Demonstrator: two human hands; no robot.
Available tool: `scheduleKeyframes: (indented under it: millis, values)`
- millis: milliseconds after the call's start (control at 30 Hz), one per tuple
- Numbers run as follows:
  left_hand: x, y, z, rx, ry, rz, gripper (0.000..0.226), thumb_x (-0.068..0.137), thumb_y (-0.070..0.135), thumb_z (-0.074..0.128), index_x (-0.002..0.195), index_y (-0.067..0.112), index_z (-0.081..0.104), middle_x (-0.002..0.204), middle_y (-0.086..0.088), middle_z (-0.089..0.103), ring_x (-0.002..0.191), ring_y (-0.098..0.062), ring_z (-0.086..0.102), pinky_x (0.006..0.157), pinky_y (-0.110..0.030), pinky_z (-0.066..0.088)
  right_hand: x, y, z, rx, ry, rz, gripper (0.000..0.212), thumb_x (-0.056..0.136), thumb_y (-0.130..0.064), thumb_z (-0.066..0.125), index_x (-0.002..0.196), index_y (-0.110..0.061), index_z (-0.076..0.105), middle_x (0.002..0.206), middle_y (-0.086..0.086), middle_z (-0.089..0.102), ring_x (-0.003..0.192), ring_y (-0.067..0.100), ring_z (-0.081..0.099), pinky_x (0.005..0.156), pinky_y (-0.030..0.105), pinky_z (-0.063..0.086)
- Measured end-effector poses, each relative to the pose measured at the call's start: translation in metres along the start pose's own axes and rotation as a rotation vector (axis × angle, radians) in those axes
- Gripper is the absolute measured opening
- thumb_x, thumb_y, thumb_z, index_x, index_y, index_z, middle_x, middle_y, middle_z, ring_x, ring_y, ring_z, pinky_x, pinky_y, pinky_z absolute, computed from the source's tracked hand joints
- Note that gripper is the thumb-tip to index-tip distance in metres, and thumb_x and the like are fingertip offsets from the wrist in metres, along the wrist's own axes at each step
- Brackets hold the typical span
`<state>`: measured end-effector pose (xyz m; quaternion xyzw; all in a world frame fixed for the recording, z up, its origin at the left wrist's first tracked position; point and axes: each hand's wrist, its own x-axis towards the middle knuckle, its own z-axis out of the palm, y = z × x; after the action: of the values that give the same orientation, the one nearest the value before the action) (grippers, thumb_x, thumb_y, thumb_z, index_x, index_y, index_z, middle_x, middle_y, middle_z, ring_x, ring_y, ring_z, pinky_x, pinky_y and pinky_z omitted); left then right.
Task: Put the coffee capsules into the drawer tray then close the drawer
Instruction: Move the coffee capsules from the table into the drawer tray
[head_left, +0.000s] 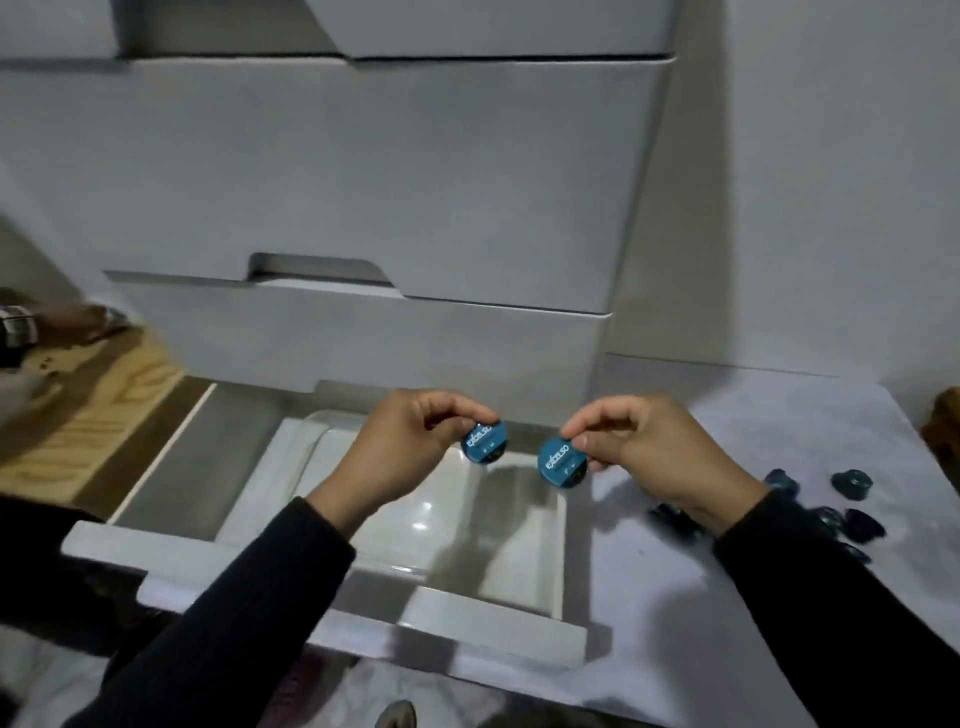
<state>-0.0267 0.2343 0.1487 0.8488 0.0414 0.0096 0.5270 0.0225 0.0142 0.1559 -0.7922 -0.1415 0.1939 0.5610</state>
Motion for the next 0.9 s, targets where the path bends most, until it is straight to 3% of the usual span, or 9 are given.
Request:
scheduleKeyframes:
  millis: [133, 267, 367, 467, 600, 700, 800, 900]
  values:
    - [0.02, -0.07, -0.094, 0.354, -0.158, -0.037, 0.032, 0.086, 0.006, 0.062, 0.076, 0.034, 0.073, 0.072, 0.023, 0.07, 0.071, 0.01, 0.061, 0.07, -0.004, 0.044, 0.045, -0.008, 0.097, -0.021, -0.165, 0.041, 0.026, 0.081, 0.003, 0.064, 0.07, -0.021, 0.069, 0.064, -0.004, 0.066, 0.052, 0.0, 0.057, 0.055, 0.013, 0.048]
    - [0.036, -0.133, -0.142, 0.568, -0.398, -0.055, 0.02, 0.085, 0.008, 0.063, 0.086, 0.023, 0.076, 0.087, 0.004, 0.074, 0.065, 0.015, 0.057, 0.065, 0.001, 0.039, 0.089, 0.007, 0.183, -0.063, -0.25, 0.15, 0.024, 0.08, 0.004, 0.062, 0.071, -0.018, 0.069, 0.072, 0.009, 0.067, 0.055, 0.008, 0.056, 0.057, 0.017, 0.05]
    - [0.042, -0.165, -0.154, 0.609, -0.549, -0.014, 0.022, 0.083, 0.004, 0.06, 0.089, 0.018, 0.076, 0.092, 0.0, 0.075, 0.071, 0.007, 0.058, 0.071, -0.002, 0.04, 0.111, 0.024, 0.23, -0.153, -0.267, 0.268, 0.025, 0.076, -0.003, 0.062, 0.063, -0.023, 0.071, 0.066, 0.002, 0.068, 0.056, 0.012, 0.058, 0.064, 0.029, 0.051]
    - [0.045, -0.186, -0.157, 0.617, -0.644, 0.003, 0.027, 0.082, -0.001, 0.056, 0.088, 0.016, 0.076, 0.093, -0.002, 0.075, 0.081, -0.006, 0.063, 0.082, -0.016, 0.049, 0.122, 0.03, 0.252, -0.176, -0.248, 0.356, 0.025, 0.072, -0.004, 0.06, 0.06, -0.023, 0.07, 0.06, 0.0, 0.065, 0.057, 0.016, 0.058, 0.062, 0.029, 0.052]
    - [0.045, -0.2, -0.16, 0.654, -0.722, 0.05, 0.031, 0.078, -0.006, 0.053, 0.084, 0.015, 0.076, 0.089, -0.003, 0.075, 0.082, -0.012, 0.064, 0.086, -0.027, 0.052, 0.129, 0.033, 0.265, -0.223, -0.195, 0.399, 0.026, 0.065, 0.003, 0.06, 0.054, -0.02, 0.066, 0.057, 0.003, 0.062, 0.056, 0.019, 0.056, 0.061, 0.032, 0.051]
    - [0.045, -0.201, -0.16, 0.656, -0.736, 0.079, 0.033, 0.076, -0.009, 0.051, 0.086, 0.012, 0.075, 0.09, -0.005, 0.073, 0.082, -0.016, 0.066, 0.084, -0.028, 0.053, 0.132, 0.033, 0.272, -0.299, -0.221, 0.423, 0.024, 0.067, 0.0, 0.068, 0.06, -0.022, 0.063, 0.063, 0.001, 0.062, 0.064, 0.021, 0.059, 0.072, 0.038, 0.055]
    - [0.044, -0.199, -0.161, 0.671, -0.745, 0.093, 0.035, 0.076, -0.012, 0.049, 0.089, 0.009, 0.074, 0.094, -0.008, 0.072, 0.085, -0.02, 0.066, 0.08, -0.025, 0.052, 0.133, 0.033, 0.279, -0.369, -0.276, 0.399, 0.017, 0.072, -0.002, 0.068, 0.072, -0.019, 0.069, 0.063, -0.004, 0.061, 0.051, 0.007, 0.058, 0.062, 0.02, 0.052]
    - [0.042, -0.201, -0.162, 0.684, -0.758, 0.116, 0.035, 0.076, -0.012, 0.049, 0.091, 0.009, 0.074, 0.095, -0.009, 0.072, 0.086, -0.022, 0.066, 0.077, -0.025, 0.051, 0.133, 0.034, 0.283, -0.361, -0.299, 0.431, 0.014, 0.073, -0.002, 0.069, 0.08, -0.013, 0.073, 0.064, -0.003, 0.063, 0.056, 0.009, 0.059, 0.065, 0.021, 0.053]
